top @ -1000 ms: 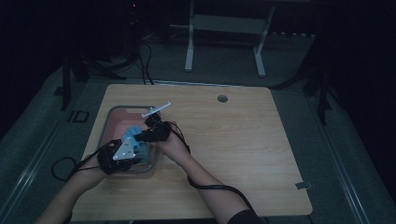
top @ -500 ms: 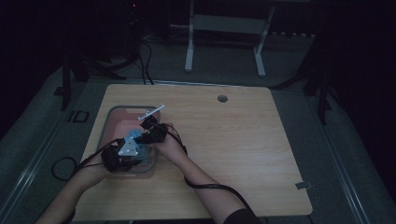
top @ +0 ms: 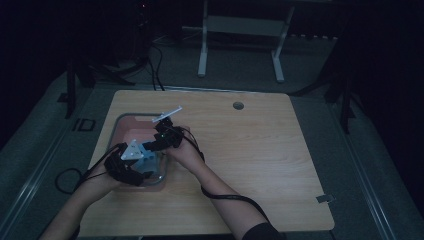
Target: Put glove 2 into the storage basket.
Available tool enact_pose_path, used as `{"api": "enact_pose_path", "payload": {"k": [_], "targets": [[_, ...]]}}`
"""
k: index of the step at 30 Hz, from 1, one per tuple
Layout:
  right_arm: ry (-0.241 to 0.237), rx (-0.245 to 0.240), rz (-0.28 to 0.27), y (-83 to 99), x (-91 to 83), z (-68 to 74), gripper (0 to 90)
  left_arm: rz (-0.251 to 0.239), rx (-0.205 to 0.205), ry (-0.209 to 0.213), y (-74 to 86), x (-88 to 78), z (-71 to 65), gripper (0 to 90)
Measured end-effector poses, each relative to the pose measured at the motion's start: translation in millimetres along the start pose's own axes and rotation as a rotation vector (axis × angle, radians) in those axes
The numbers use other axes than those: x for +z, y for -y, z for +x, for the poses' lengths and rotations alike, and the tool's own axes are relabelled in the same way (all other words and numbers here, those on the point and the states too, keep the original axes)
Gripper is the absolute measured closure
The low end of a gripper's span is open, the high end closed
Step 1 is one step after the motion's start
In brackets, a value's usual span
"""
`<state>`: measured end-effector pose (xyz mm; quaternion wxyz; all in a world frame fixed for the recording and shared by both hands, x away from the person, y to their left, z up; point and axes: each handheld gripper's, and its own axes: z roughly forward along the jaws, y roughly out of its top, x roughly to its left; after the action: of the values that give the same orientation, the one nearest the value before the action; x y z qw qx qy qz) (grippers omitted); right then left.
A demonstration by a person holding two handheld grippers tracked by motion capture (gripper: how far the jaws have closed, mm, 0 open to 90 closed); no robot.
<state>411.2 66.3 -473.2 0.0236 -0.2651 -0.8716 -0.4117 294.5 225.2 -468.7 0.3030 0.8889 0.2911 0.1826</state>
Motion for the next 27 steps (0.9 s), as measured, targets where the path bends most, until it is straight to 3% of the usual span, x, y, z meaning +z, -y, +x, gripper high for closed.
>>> {"api": "enact_pose_path", "payload": {"k": [2,4,7,12,27], "targets": [[-0.014,-0.003,-0.012,-0.8,-8.8,-0.7,26.6,-0.015,-0.03,-0.018,-3.7,-2.4,-0.4,13.9],[-0.035,-0.019,-0.014,0.3,-17.2,-1.5,20.7,-0.022,-0.049,-0.003,-6.4,-1.5,-2.0,7.4],[-0.049,-0.035,-0.017,4.1,-28.0,-2.8,18.8,-0.041,-0.06,0.017,-10.7,1.2,-6.9,2.6],[-0.039,-0.062,-0.002,16.6,-41.8,-4.7,17.8,-0.077,-0.053,0.016,-18.9,7.6,-17.4,2.5],[-0.017,-0.057,-0.012,58.0,-75.7,-21.7,17.9,-0.12,-0.014,0.113,-43.3,27.4,-48.1,2.5]]}}
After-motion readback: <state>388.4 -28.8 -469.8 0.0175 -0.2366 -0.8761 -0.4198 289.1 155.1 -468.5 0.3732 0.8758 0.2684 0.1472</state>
